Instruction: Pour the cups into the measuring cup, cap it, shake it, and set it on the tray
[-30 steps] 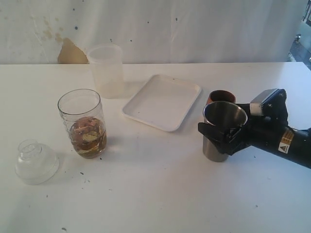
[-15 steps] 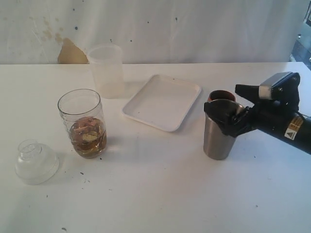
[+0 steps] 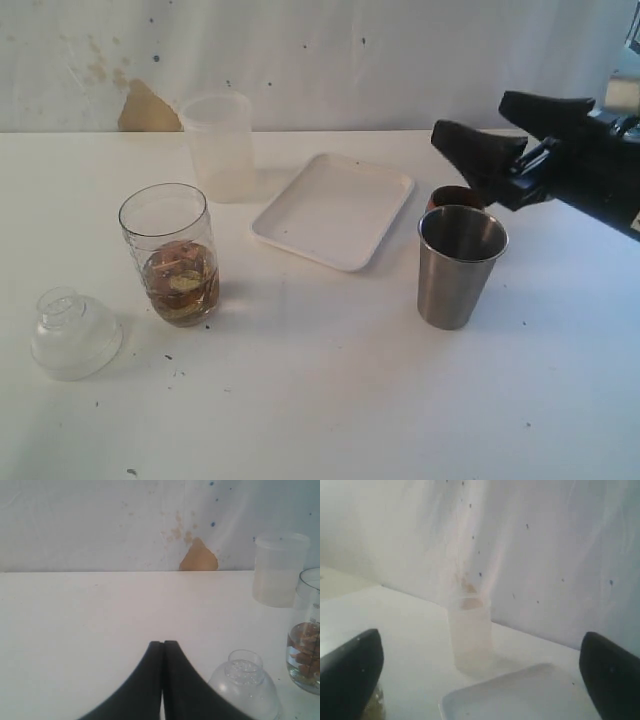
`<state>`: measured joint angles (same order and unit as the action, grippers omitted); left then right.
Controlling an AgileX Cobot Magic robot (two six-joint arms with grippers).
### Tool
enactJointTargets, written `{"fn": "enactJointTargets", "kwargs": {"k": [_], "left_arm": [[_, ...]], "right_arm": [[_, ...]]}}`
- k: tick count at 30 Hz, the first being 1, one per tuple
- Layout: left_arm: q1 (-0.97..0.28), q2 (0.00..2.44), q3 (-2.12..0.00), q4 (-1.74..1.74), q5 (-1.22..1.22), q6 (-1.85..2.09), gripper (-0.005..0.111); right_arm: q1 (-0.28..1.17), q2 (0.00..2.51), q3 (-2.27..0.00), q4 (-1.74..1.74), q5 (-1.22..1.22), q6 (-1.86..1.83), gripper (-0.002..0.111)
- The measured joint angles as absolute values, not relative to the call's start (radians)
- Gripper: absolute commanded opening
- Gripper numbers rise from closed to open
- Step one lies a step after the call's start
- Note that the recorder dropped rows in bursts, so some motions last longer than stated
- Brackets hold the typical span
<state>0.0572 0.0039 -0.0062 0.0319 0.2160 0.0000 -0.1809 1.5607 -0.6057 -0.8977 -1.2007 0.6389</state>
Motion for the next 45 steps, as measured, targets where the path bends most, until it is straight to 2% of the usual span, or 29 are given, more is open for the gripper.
{"fn": "enactJointTargets", "kwargs": {"k": [5,8,10,23,30,36,40,42,45], "left_arm": [[0.057,0.004,-0.006,0.032,0.216,0.000,0.000],[0.057,0.004,-0.006,0.032,0.216,0.000,0.000],[0.057,0.004,-0.006,0.032,0.216,0.000,0.000],[0.057,0.004,-0.006,0.032,0.216,0.000,0.000],[0.057,0.004,-0.006,0.032,0.216,0.000,0.000],[0.057,0.004,-0.006,0.032,0.216,0.000,0.000],[0.057,0.004,-0.006,0.032,0.216,0.000,0.000],[0.057,0.004,-0.006,0.032,0.216,0.000,0.000],[0.057,0.004,-0.006,0.032,0.216,0.000,0.000]], "right_arm": [[-0.181,1.363,-0.606,-0.906,-1.077,0.788,0.033],[-0.181,1.225,-0.606,-0.925,-0.955,0.886,0.009],[-0.181,1.145,-0.606,-0.975,-0.894,0.968,0.000],[-0.181,0.625,-0.606,-1.524,-0.664,1.654,0.000],[-0.181,0.454,-0.606,-1.610,-0.702,1.779,0.000],[-0.181,0.374,-0.606,-1.615,-0.713,1.786,0.000],[-0.181,0.360,-0.606,-1.585,-0.630,1.788,0.000],[-0.173,0.355,-0.587,-1.454,-0.573,1.743,0.000],[-0.140,0.315,-0.523,-1.051,-0.553,1.390,0.000]]}}
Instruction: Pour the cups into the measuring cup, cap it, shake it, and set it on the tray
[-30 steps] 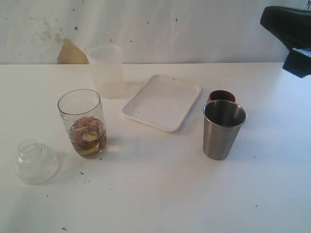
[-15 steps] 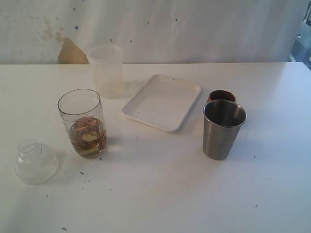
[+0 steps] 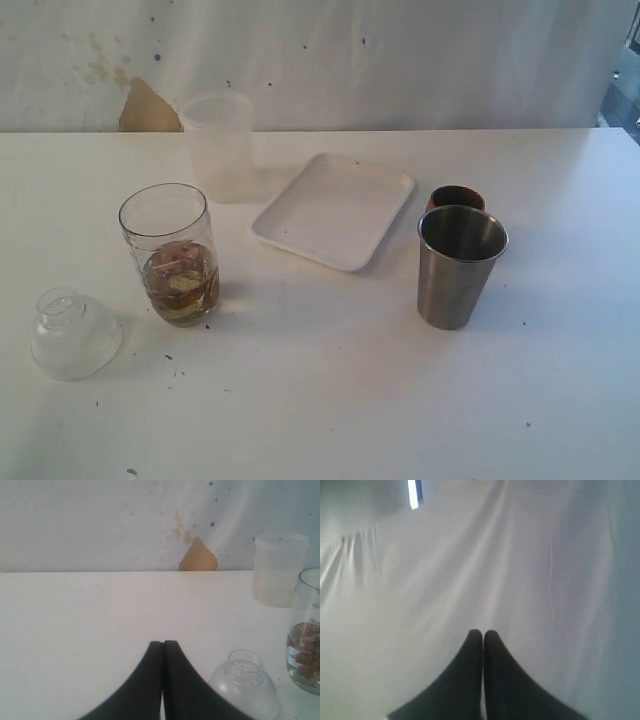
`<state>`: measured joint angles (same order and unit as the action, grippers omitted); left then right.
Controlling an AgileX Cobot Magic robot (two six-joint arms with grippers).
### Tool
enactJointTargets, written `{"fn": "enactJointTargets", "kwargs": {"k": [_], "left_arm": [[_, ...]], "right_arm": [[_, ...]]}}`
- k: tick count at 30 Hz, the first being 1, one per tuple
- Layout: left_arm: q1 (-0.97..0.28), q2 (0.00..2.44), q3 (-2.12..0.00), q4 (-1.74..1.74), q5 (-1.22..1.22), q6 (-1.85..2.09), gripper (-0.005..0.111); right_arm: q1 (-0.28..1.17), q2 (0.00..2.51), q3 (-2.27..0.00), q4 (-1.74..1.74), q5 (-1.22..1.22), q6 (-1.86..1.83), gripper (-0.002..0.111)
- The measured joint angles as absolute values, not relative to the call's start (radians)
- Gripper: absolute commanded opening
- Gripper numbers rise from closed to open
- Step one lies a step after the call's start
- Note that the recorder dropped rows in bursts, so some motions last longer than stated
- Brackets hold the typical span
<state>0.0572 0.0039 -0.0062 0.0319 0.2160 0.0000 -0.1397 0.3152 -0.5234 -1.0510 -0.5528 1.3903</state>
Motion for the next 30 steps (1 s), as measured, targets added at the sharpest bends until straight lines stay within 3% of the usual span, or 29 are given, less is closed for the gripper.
{"fn": "enactJointTargets", "kwargs": {"k": [5,8,16,30], "left_arm": [[0.057,0.004,-0.006,0.032,0.216,0.000,0.000],[0.057,0.004,-0.006,0.032,0.216,0.000,0.000],[0.057,0.004,-0.006,0.032,0.216,0.000,0.000],[0.057,0.004,-0.006,0.032,0.216,0.000,0.000]], "right_arm": [[-0.124,0.233,-0.345,-0.381,-0.838,0.655,0.000],[-0.121,0.204,-0.263,-0.258,-0.835,0.472,0.000],[-0.089,0.096,-0.016,-0.056,-0.626,0.169,0.000],[-0.044,0.046,-0.007,0.073,0.123,-0.190,0.000]]}}
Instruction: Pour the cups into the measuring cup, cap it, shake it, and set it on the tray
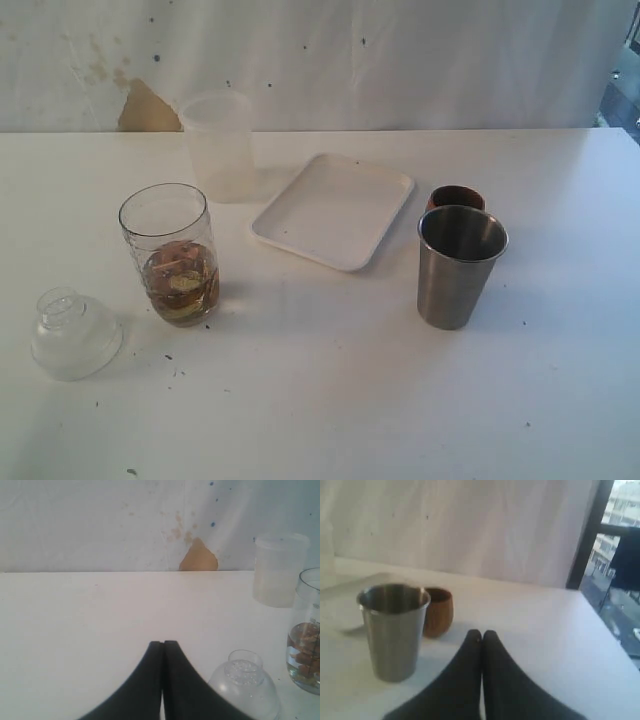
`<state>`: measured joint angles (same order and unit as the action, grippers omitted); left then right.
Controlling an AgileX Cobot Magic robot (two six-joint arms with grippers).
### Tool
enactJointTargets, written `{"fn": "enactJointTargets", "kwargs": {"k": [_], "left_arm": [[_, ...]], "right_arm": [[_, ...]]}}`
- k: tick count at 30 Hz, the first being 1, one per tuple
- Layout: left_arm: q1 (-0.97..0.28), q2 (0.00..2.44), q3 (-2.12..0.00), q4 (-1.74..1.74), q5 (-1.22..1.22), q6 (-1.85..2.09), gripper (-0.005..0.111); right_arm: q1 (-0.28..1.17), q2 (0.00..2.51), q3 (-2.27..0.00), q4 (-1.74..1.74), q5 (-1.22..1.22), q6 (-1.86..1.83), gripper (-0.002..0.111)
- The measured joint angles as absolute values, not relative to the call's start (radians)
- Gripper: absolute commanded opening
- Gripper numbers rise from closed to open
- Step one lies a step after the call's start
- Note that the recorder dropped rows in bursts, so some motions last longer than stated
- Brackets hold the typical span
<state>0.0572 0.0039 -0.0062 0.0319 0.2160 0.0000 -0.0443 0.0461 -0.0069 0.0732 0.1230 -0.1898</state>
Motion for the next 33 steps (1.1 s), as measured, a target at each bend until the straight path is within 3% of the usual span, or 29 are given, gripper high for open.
{"fn": "enactJointTargets", "kwargs": {"k": [4,24,27,33], "left_arm": [[0.057,0.004,-0.006,0.032,0.216,0.000,0.000],[0.057,0.004,-0.006,0.032,0.204,0.000,0.000],[0.057,0.004,-0.006,-0.010,0.145,-0.046,0.000],[0.057,0.004,-0.004,-0.108,-0.212,-0.302,0.000]], "right_arm": [[-0.041,0.046,-0.005,0.095,0.295,-0.199,0.000],[-0.040,0.046,-0.004,0.163,0.312,-0.159,0.000],[-0.040,0.046,-0.004,0.163,0.312,-0.159,0.000],[-0.040,0.046,-0.004,0.163,0.313,-0.159,0.000]]}}
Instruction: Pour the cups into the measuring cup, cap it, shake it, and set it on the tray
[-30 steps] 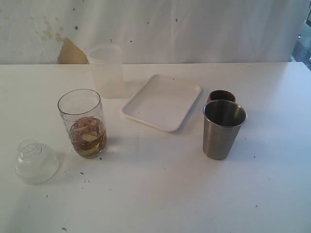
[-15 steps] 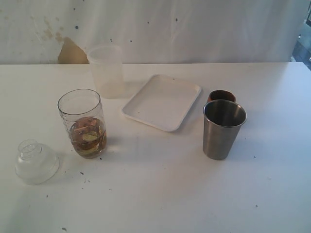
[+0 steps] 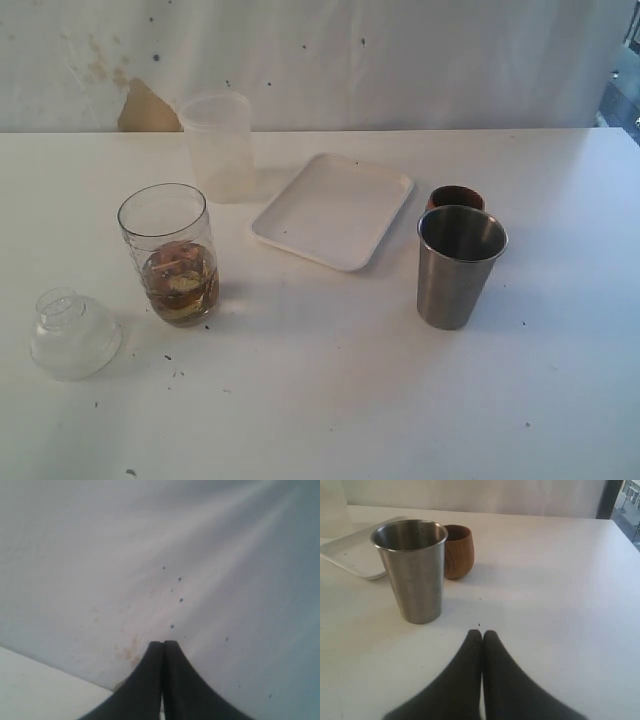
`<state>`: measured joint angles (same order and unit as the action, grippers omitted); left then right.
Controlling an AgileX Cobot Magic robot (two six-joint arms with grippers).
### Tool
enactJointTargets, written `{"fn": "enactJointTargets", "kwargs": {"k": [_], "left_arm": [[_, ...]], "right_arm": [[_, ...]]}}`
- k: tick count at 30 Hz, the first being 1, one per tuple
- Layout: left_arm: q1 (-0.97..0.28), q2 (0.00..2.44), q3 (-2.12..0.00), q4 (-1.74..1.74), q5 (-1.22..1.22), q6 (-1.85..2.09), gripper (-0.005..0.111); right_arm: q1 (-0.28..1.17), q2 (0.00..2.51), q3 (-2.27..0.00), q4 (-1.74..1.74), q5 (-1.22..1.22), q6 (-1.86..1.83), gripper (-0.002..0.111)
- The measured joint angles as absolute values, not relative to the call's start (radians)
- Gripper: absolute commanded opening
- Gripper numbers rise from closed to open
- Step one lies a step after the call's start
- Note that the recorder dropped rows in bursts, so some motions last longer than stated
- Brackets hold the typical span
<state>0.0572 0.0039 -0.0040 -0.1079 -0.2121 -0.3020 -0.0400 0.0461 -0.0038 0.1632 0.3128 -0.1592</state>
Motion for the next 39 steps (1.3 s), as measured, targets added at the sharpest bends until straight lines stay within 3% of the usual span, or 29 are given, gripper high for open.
{"fn": "enactJointTargets", "kwargs": {"k": [8,16,18,19,21,22,26,29,39], "left_arm": [[0.057,0.179,-0.183,-0.129,-0.047,-0.332,0.000],[0.057,0.727,-0.619,-0.136,0.615,-0.065,0.003],[0.057,0.872,-0.669,-0.201,0.695,0.038,0.023],[0.057,0.923,-0.674,-0.239,0.705,0.084,0.043],[0.057,1.055,-0.676,-0.359,0.715,0.214,0.071],[0.057,1.118,-0.676,-0.432,0.709,0.282,0.074],[0.055,1.264,-0.683,-0.501,0.658,0.378,0.071],[-0.024,1.353,-0.730,-0.520,0.626,0.460,0.071],[-0.079,1.495,-0.764,-0.372,0.511,0.322,0.071]], "right_arm": [[-0.040,0.046,-0.004,0.163,0.313,-0.159,0.000],[-0.040,0.046,-0.004,0.163,0.313,-0.159,0.000],[-0.040,0.046,-0.004,0.166,0.313,-0.159,0.000],[-0.040,0.046,-0.004,0.166,0.313,-0.159,0.000],[-0.040,0.046,-0.004,0.166,0.313,-0.159,0.000],[-0.040,0.046,-0.004,0.166,0.313,-0.159,0.000],[-0.040,0.046,-0.004,0.166,0.313,-0.159,0.000],[-0.040,0.046,-0.004,0.166,0.313,-0.159,0.000],[-0.040,0.046,-0.004,0.166,0.313,-0.158,0.000]]}}
